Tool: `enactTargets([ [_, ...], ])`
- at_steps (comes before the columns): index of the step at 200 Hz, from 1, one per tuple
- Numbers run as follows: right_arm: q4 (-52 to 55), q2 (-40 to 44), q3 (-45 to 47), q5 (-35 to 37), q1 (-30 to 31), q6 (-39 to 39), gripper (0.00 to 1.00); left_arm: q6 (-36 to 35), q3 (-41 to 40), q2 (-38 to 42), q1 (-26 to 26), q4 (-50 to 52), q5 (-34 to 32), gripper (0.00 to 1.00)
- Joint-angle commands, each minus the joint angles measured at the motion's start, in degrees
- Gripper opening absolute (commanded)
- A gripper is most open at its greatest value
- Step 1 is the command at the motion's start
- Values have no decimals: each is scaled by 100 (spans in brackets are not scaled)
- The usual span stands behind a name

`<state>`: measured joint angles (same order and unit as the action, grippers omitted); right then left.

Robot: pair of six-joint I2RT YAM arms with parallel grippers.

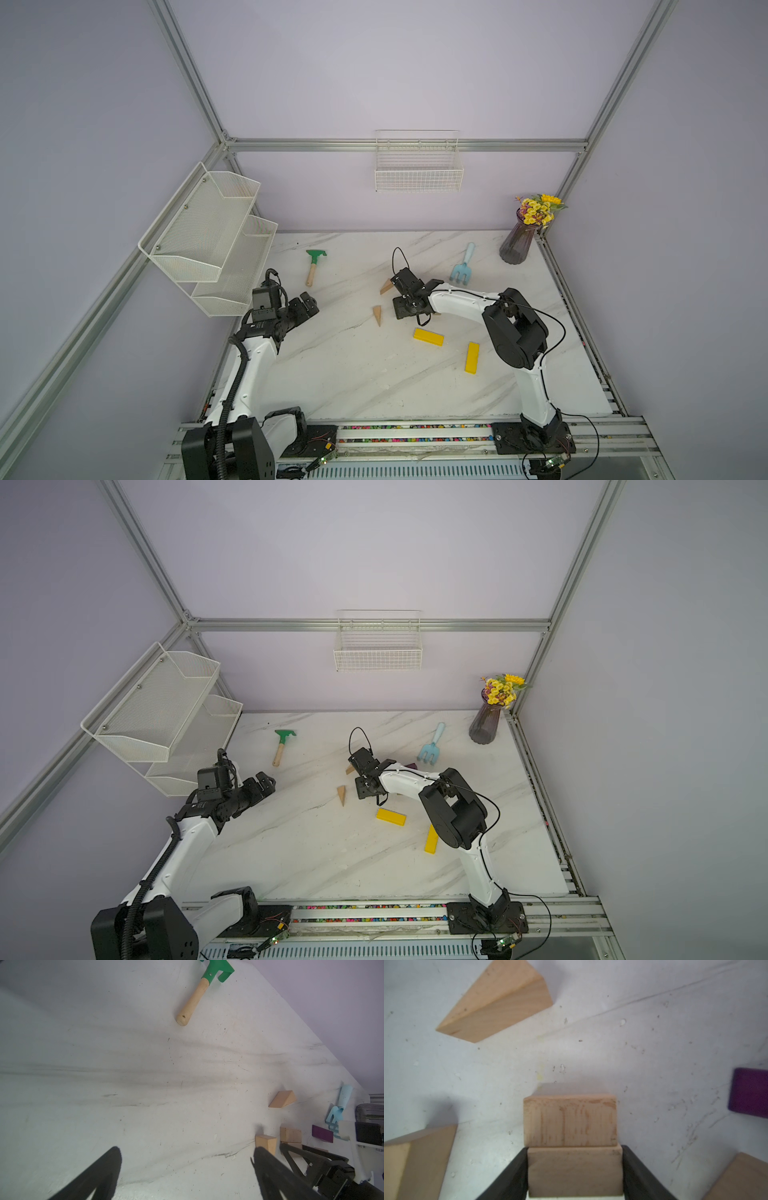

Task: Assemble a small pinwheel with building blocks
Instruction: Assemble the building block at the center of the board.

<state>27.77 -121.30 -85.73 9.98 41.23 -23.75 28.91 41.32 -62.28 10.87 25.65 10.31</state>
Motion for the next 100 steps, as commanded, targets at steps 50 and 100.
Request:
enactTargets([
  [50, -2, -316, -129, -150, -23, -69, 76, -109, -76, 76, 38, -245, 62, 100],
  [100, 138, 84, -148, -117, -21, -58, 80, -183, -80, 69, 38, -236, 56, 100],
])
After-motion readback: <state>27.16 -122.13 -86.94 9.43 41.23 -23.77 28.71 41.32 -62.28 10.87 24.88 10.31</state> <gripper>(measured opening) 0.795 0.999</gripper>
